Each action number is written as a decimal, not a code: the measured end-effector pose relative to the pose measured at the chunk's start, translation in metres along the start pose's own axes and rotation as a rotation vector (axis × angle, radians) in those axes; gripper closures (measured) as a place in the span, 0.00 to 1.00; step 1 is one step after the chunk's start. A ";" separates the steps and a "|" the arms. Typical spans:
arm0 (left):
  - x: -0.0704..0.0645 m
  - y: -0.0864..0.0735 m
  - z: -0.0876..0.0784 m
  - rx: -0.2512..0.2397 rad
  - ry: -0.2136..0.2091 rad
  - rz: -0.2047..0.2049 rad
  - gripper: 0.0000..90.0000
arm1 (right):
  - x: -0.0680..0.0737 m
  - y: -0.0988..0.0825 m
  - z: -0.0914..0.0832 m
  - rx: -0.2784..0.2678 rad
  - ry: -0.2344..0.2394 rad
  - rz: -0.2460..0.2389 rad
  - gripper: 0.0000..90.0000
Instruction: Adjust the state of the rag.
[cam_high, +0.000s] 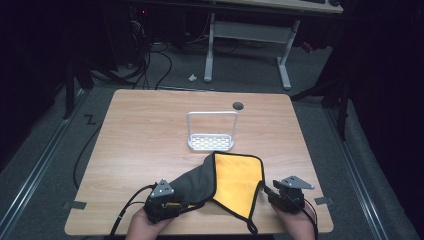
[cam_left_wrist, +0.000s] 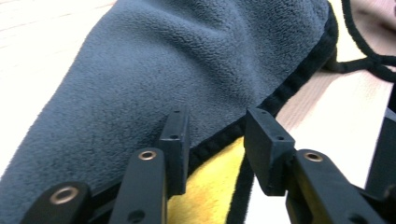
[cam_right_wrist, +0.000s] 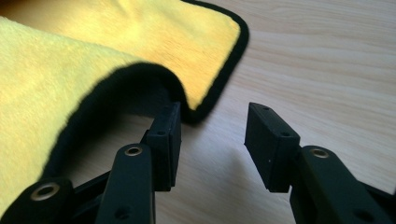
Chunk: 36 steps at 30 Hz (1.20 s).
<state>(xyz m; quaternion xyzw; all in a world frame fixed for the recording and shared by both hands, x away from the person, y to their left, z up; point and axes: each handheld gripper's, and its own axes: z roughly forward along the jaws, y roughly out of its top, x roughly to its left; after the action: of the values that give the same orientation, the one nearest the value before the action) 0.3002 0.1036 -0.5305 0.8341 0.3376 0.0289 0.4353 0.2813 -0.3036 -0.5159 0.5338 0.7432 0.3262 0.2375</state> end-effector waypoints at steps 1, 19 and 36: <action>0.001 0.000 0.000 0.001 0.001 -0.003 0.71 | -0.002 -0.002 -0.001 -0.003 -0.006 -0.003 0.63; 0.006 -0.001 -0.009 0.031 0.108 0.063 0.60 | 0.065 0.020 -0.009 -0.076 0.150 -0.165 1.00; 0.033 -0.003 -0.026 0.023 0.192 -0.011 0.70 | 0.017 -0.017 -0.011 0.076 0.028 -0.086 1.00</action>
<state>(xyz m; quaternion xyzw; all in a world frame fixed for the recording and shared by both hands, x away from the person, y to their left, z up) 0.3145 0.1427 -0.5246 0.8307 0.3826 0.1025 0.3912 0.2567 -0.2934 -0.5213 0.5055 0.7804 0.2945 0.2205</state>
